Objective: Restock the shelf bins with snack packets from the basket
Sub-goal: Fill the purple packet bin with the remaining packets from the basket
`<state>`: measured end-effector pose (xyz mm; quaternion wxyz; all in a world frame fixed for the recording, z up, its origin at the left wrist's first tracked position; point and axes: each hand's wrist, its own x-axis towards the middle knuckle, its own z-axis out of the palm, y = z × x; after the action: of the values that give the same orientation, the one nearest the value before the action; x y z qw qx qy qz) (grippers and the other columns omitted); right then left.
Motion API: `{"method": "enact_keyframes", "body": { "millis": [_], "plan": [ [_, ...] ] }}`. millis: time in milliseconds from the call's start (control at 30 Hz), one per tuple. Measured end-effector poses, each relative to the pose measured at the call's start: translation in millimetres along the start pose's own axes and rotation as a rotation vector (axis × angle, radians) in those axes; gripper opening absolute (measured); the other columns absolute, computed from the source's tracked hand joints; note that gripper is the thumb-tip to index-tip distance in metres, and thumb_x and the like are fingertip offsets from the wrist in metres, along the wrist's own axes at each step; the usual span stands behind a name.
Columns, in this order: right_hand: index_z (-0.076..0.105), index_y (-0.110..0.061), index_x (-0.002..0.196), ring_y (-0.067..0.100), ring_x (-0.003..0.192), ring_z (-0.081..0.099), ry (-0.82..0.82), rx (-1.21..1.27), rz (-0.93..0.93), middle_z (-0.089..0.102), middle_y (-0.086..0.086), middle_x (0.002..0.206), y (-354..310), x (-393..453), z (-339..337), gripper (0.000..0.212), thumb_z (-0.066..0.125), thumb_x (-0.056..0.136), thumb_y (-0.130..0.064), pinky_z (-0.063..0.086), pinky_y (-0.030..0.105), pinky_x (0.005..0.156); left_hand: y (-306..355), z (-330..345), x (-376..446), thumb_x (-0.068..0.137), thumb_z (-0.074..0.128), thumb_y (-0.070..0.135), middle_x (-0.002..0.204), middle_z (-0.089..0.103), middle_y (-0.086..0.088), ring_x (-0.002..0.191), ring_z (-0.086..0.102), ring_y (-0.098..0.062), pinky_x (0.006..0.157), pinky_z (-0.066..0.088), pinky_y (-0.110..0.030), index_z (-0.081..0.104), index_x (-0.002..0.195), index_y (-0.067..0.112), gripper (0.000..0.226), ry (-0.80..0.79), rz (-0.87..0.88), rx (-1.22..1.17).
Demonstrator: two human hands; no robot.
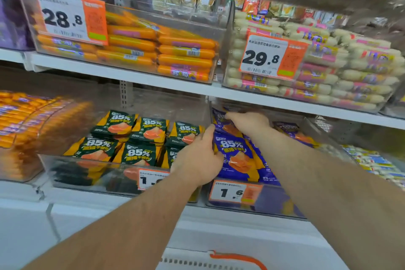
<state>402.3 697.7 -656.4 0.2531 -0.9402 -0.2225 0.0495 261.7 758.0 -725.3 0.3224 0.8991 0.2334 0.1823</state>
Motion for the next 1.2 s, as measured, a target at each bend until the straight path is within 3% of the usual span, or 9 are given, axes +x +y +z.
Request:
{"method": "enact_keyframes", "body": {
  "millis": [67, 200, 300, 433, 733, 867, 967, 1067, 1200],
  "plan": [
    [0.056, -0.017, 0.135, 0.029, 0.127, 0.05, -0.063, -0.106, 0.005, 0.052, 0.011, 0.143, -6.2, 19.0, 14.2, 0.071, 0.045, 0.088, -0.069, 0.04, 0.031, 0.093, -0.4, 0.1, -0.7, 0.096, 0.045, 0.04, 0.147, 0.042, -0.001, 0.112, 0.06, -0.026, 0.09, 0.053, -0.046, 0.007, 0.151, 0.039, 0.067, 0.011, 0.003, 0.021],
    [0.057, -0.016, 0.133, 0.029, 0.124, 0.052, -0.097, -0.11, 0.009, 0.055, 0.011, 0.139, -8.0, 32.3, 29.7, 0.072, 0.046, 0.088, -0.071, 0.04, 0.033, 0.093, -0.2, -0.2, -0.3, 0.097, 0.044, 0.041, 0.154, 0.034, 0.001, 0.117, 0.058, -0.027, 0.093, 0.05, -0.044, 0.006, 0.152, 0.038, 0.067, 0.024, 0.012, 0.045],
    [0.06, -0.011, 0.126, 0.029, 0.118, 0.053, -0.131, -0.166, -0.073, 0.055, 0.015, 0.137, -14.2, 33.0, 31.3, 0.046, 0.042, 0.1, -0.045, 0.043, 0.036, 0.099, -0.5, -0.5, -0.5, 0.096, 0.045, 0.041, 0.155, 0.032, 0.001, 0.115, 0.058, -0.027, 0.092, 0.05, -0.042, 0.005, 0.153, 0.038, 0.07, 0.022, 0.023, 0.047],
    [0.061, -0.009, 0.109, 0.025, 0.095, 0.055, -0.105, -0.273, -0.143, 0.063, 0.013, 0.115, -17.9, 35.0, 35.1, 0.028, 0.044, 0.098, -0.028, 0.044, 0.033, 0.078, 0.6, -1.1, -2.6, 0.096, 0.046, 0.043, 0.152, 0.035, 0.002, 0.11, 0.06, -0.026, 0.089, 0.051, -0.042, 0.003, 0.153, 0.038, 0.072, 0.027, 0.029, 0.046],
    [0.042, -0.01, 0.146, 0.03, 0.131, 0.046, -0.141, -0.314, -0.177, 0.045, 0.015, 0.148, -13.0, 40.4, 34.7, 0.048, 0.029, 0.107, -0.036, 0.038, 0.035, 0.102, 1.4, -0.4, -1.9, 0.09, 0.054, 0.051, 0.151, 0.036, 0.002, 0.116, 0.058, -0.025, 0.09, 0.051, -0.041, 0.005, 0.153, 0.037, 0.081, 0.015, 0.016, 0.049],
    [0.066, -0.011, 0.114, 0.033, 0.111, 0.058, 0.123, -0.233, -0.153, 0.065, 0.013, 0.119, 1.3, 24.7, 32.5, 0.043, 0.036, 0.103, -0.039, 0.044, 0.041, 0.1, 5.6, -1.9, -3.7, 0.087, 0.057, 0.05, 0.148, 0.038, 0.003, 0.119, 0.055, -0.024, 0.09, 0.05, -0.04, 0.015, 0.151, 0.033, 0.078, 0.053, 0.014, 0.023],
    [0.072, -0.015, 0.094, 0.029, 0.094, 0.063, 0.449, -0.055, -0.408, 0.071, 0.007, 0.095, 11.3, -14.0, 29.8, 0.026, 0.048, 0.095, -0.024, 0.049, 0.037, 0.085, 7.0, -2.8, -7.8, 0.086, 0.058, 0.044, 0.146, 0.039, 0.002, 0.122, 0.052, -0.024, 0.094, 0.048, -0.039, 0.027, 0.148, 0.026, 0.072, 0.151, 0.005, -0.004],
    [0.071, -0.009, 0.082, 0.024, 0.082, 0.06, 0.584, 0.128, -0.602, 0.068, 0.006, 0.084, 16.1, -63.7, 35.0, 0.022, 0.051, 0.088, -0.018, 0.045, 0.035, 0.069, 8.8, -6.1, -18.9, 0.086, 0.061, 0.034, 0.138, 0.049, 0.0, 0.12, 0.052, -0.021, 0.093, 0.041, -0.03, 0.043, 0.14, 0.02, 0.058, 0.27, 0.078, -0.154],
    [0.059, -0.004, 0.061, 0.024, 0.062, 0.05, 0.685, 0.463, -0.714, 0.057, 0.009, 0.061, 28.2, -123.2, 60.8, 0.027, 0.043, 0.076, -0.02, 0.036, 0.036, 0.059, -5.3, -10.6, -50.5, 0.073, 0.058, 0.022, 0.113, 0.064, -0.003, 0.11, 0.056, -0.02, 0.108, 0.031, -0.044, 0.062, 0.117, 0.012, 0.046, 0.596, 0.353, -0.039]
  ]
}}
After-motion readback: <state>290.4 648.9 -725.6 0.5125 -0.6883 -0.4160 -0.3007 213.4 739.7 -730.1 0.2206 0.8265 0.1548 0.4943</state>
